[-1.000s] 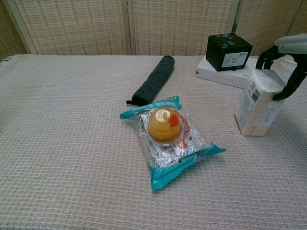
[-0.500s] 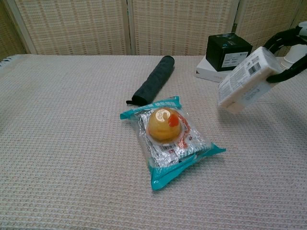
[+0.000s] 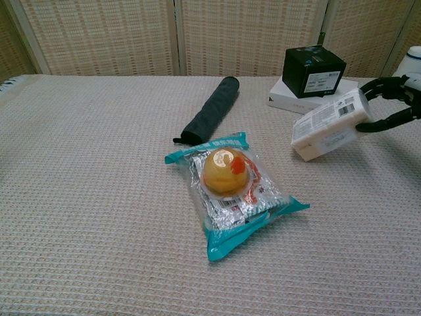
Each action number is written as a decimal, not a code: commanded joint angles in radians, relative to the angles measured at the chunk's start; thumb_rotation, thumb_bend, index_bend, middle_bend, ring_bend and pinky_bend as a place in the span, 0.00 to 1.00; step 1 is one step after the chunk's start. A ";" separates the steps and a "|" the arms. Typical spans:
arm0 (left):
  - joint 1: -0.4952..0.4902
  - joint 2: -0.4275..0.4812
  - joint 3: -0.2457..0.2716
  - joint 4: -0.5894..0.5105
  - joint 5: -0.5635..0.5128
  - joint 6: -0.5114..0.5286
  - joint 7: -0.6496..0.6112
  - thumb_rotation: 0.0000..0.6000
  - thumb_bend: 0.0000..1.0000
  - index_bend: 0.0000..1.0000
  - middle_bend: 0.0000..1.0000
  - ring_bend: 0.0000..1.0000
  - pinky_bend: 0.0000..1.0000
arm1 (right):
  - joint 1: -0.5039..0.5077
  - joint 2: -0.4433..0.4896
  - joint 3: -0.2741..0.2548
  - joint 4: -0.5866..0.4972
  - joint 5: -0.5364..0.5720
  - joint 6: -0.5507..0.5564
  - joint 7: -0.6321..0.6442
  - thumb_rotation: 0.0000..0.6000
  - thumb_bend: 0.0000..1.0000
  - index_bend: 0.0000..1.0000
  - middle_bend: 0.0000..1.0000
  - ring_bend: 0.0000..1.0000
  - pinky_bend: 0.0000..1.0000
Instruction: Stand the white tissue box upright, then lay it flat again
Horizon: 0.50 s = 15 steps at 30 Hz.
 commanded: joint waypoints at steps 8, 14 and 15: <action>-0.001 -0.002 -0.001 0.003 -0.004 -0.001 0.002 1.00 0.55 0.19 0.00 0.00 0.12 | 0.016 -0.088 -0.057 0.189 -0.134 -0.015 0.194 1.00 0.17 0.45 0.42 0.14 0.00; -0.002 -0.004 0.001 0.002 -0.004 -0.005 0.007 1.00 0.55 0.19 0.00 0.00 0.12 | 0.009 -0.068 -0.058 0.187 -0.137 -0.011 0.110 1.00 0.17 0.45 0.42 0.14 0.00; -0.003 -0.004 0.001 0.001 -0.003 -0.005 0.009 1.00 0.55 0.19 0.00 0.00 0.12 | 0.008 -0.061 -0.057 0.179 -0.136 -0.009 0.094 1.00 0.17 0.45 0.42 0.14 0.00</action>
